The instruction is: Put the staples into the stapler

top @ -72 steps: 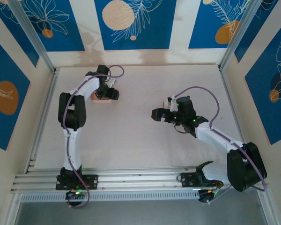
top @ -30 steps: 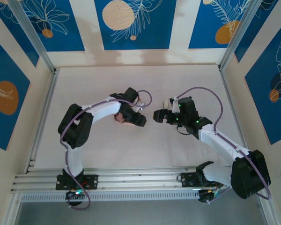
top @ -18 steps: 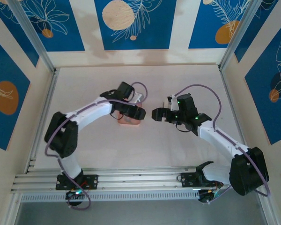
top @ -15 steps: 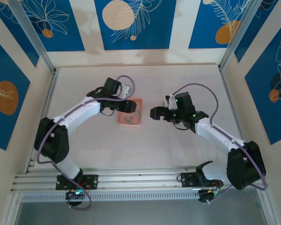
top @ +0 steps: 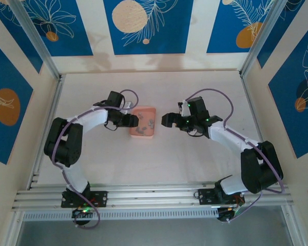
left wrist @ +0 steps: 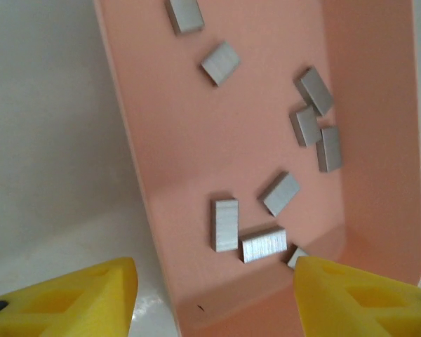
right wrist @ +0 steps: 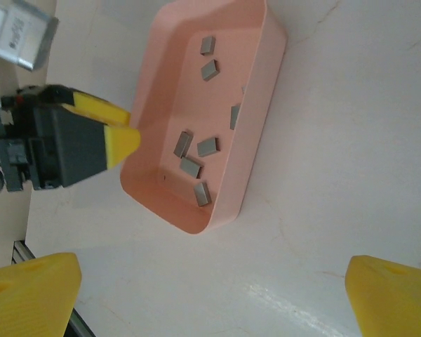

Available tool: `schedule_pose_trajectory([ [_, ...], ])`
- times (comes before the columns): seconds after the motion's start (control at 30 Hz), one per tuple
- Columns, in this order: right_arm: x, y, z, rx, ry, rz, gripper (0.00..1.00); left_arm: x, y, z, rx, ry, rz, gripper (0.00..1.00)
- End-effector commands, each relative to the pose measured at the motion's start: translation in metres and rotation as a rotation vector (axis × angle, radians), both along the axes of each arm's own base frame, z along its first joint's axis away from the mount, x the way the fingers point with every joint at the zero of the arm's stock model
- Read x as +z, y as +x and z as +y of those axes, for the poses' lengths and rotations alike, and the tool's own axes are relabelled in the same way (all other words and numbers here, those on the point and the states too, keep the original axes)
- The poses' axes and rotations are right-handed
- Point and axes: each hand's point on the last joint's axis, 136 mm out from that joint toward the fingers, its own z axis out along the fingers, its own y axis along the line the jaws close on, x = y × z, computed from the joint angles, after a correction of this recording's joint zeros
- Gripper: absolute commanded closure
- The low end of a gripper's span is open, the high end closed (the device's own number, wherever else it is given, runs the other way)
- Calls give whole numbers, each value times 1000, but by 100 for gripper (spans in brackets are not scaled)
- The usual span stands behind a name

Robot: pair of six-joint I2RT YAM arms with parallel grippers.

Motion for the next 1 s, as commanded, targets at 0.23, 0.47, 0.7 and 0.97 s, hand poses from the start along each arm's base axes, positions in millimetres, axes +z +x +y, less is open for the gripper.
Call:
schedule_pose_trajectory([
  [0.23, 1, 13, -37, -95, -125, 44, 7, 2, -30, -31, -88, -112, 23, 40],
  [0.47, -7, 18, -81, -166, -322, 91, 11, 7, -49, -48, -121, -146, 15, 40],
  [0.7, -37, 12, -129, -243, -521, 260, 12, 28, -43, -37, -34, -155, -111, 39],
  [0.97, -71, 20, -129, -241, -565, 362, 15, 27, -39, -20, 27, -110, -168, 39],
])
